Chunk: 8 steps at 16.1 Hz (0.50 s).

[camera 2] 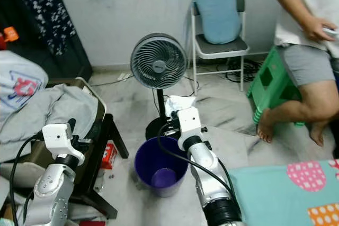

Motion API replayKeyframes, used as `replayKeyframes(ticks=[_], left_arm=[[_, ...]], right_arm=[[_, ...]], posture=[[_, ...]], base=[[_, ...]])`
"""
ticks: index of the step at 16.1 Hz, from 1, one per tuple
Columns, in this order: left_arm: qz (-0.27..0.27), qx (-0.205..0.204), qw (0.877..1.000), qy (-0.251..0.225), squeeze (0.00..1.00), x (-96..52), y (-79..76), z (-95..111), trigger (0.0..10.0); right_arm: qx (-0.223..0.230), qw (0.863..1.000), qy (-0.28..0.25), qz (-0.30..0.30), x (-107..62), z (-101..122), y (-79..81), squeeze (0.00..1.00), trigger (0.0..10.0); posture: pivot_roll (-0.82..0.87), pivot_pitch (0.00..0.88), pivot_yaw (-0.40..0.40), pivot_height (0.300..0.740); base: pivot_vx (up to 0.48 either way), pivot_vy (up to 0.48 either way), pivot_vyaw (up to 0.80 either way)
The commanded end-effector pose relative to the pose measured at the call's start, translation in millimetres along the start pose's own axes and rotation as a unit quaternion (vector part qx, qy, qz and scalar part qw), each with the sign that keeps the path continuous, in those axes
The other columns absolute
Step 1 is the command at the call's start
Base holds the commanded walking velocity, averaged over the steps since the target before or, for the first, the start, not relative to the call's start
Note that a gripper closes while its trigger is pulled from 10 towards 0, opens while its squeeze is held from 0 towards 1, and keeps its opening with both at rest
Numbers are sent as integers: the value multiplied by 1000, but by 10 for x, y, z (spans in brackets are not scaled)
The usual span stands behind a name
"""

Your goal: Clean up the room

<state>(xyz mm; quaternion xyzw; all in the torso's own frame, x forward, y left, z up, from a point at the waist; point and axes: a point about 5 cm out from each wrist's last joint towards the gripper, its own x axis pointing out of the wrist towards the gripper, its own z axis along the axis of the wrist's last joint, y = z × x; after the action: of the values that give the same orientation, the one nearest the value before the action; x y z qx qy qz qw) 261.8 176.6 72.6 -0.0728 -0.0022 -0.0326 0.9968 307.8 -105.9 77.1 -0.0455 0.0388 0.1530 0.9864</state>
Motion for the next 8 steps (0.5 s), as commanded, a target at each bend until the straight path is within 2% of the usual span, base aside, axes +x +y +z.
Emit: replayKeyframes(ticks=[1, 8], left_arm=[[-8, 5, 1000, -5, 0, 18, -4, 48, 10000], [-69, -3, 998, 0, 0, -48, -58, 45, 10000]], right_arm=[[3, 1000, 0, -5, 11, 5, -22, 0, 10000], [7, 999, 19, -37, -34, -67, -92, 0, 10000]], posture=[[-122, 0, 78, 740], [-129, 0, 86, 740]], base=[[0, 0, 0], [0, 0, 0]])
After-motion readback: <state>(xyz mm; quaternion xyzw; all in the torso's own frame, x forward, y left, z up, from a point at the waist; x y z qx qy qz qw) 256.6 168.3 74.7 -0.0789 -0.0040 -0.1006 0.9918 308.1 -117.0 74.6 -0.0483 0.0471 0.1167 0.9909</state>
